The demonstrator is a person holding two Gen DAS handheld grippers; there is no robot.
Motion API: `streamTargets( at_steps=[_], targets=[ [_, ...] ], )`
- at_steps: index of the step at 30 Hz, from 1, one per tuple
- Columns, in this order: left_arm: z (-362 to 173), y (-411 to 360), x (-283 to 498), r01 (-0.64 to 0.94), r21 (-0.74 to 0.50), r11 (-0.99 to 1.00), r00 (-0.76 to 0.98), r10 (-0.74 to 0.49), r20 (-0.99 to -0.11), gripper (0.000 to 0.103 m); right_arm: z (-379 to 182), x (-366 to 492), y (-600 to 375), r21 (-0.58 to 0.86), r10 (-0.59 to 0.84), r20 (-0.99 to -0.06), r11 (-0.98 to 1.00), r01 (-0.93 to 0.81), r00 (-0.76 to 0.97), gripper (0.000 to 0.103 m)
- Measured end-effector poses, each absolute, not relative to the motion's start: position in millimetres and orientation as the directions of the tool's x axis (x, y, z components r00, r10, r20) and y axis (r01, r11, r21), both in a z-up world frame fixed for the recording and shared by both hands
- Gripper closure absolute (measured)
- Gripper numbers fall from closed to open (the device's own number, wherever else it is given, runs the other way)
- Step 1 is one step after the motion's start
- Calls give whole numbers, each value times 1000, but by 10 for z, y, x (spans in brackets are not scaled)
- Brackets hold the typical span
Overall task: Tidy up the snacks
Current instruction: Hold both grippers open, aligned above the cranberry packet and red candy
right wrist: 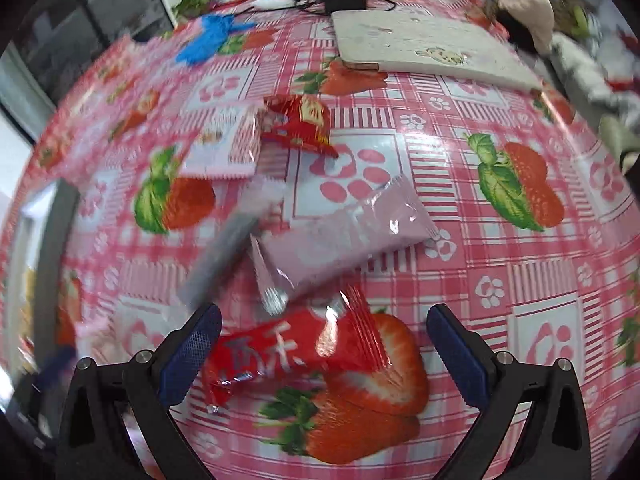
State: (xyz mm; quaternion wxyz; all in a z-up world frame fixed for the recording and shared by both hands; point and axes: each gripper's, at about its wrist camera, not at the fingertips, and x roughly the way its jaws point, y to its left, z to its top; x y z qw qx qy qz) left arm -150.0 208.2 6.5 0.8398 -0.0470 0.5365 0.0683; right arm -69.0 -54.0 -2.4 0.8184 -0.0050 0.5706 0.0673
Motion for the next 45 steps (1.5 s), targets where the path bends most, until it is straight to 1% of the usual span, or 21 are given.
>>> streamTargets(
  at_steps=[1, 6, 10, 17, 25, 45],
  targets=[
    [62, 2089, -1506, -158, -6, 987, 419, 61, -906, 5, -47, -753, -540, 22, 71, -935, 990, -143, 348, 0],
    [40, 2098, -1511, -150, -5, 989, 435, 61, -898, 1, -59, -968, -870, 20, 83, -924, 985, -170, 374, 0],
    [35, 2086, -1526, -154, 1, 988, 454, 71, -888, 0, -49, -1042, -972, 20, 98, -915, 980, -199, 391, 0],
    [37, 2077, -1552, -143, 8, 990, 480, 76, -874, 0, -32, -1055, -951, 15, 75, -905, 989, -145, 419, 0],
    [40, 2018, -1669, -116, 41, 992, 580, 101, -809, 0, -55, -1166, -964, 14, 88, -854, 989, -146, 512, 0],
    [30, 2003, -1682, -122, 49, 991, 594, 112, -797, 0, -50, -1194, -962, 13, 89, -843, 989, -145, 530, 0]
  ],
)
